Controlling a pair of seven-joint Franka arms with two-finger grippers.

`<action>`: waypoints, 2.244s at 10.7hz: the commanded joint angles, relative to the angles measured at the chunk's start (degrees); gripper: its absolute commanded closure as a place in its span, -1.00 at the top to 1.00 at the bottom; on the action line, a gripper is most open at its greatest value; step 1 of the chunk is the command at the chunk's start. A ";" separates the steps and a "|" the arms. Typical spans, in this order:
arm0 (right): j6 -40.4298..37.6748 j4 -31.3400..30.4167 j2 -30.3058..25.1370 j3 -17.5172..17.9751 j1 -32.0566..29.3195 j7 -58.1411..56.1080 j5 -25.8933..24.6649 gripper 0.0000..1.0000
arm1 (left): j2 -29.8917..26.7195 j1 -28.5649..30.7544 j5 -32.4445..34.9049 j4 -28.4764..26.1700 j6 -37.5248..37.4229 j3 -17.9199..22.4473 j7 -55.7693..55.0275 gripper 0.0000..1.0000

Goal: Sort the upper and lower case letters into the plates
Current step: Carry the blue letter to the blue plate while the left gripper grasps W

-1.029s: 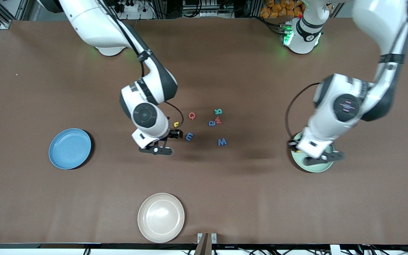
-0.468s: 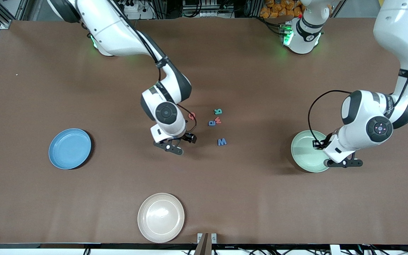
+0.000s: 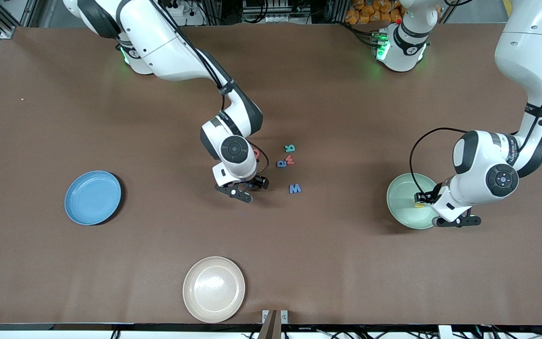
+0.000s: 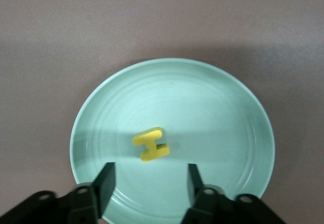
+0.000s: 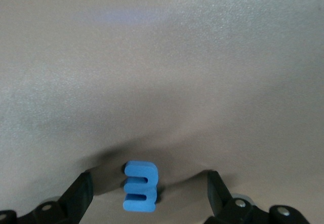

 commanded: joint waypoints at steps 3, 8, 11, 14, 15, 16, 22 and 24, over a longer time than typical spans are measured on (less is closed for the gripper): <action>0.32 0.04 0.07 -0.28 0.89 1.43 -0.23 1.00 | -3.53 -6.64 0.55 0.42 -1.19 -1.64 -15.87 1.00; 0.23 0.04 -0.02 -0.28 1.34 2.04 -0.23 -0.20 | -1.69 -17.01 0.38 3.75 -1.10 -4.02 -48.03 1.00; 0.50 0.04 -0.37 -0.37 1.25 2.66 -0.23 -1.00 | 0.07 -22.11 0.38 6.57 -1.10 -3.06 -67.70 1.00; -0.12 0.04 -1.24 -0.37 0.64 2.05 -0.23 -1.00 | 3.93 -30.37 0.20 10.96 -1.10 3.43 -91.09 1.00; -0.21 0.12 -1.51 -0.37 0.29 1.78 -0.23 -1.00 | 5.16 -32.30 0.20 11.67 -1.10 4.32 -96.73 1.00; -0.29 0.30 -1.77 -0.46 0.02 1.52 -0.32 -1.00 | 6.30 -34.32 -0.06 12.81 -1.10 5.72 -102.09 1.00; -8.71 0.39 -7.65 -0.37 -9.45 -15.22 0.12 -1.00 | 15.62 -43.83 -7.26 23.27 0.21 10.30 -123.13 1.00; -12.32 0.21 -9.59 -0.37 -14.54 -24.54 0.12 -1.00 | 16.42 -44.36 -7.36 23.19 1.88 10.30 -125.51 1.00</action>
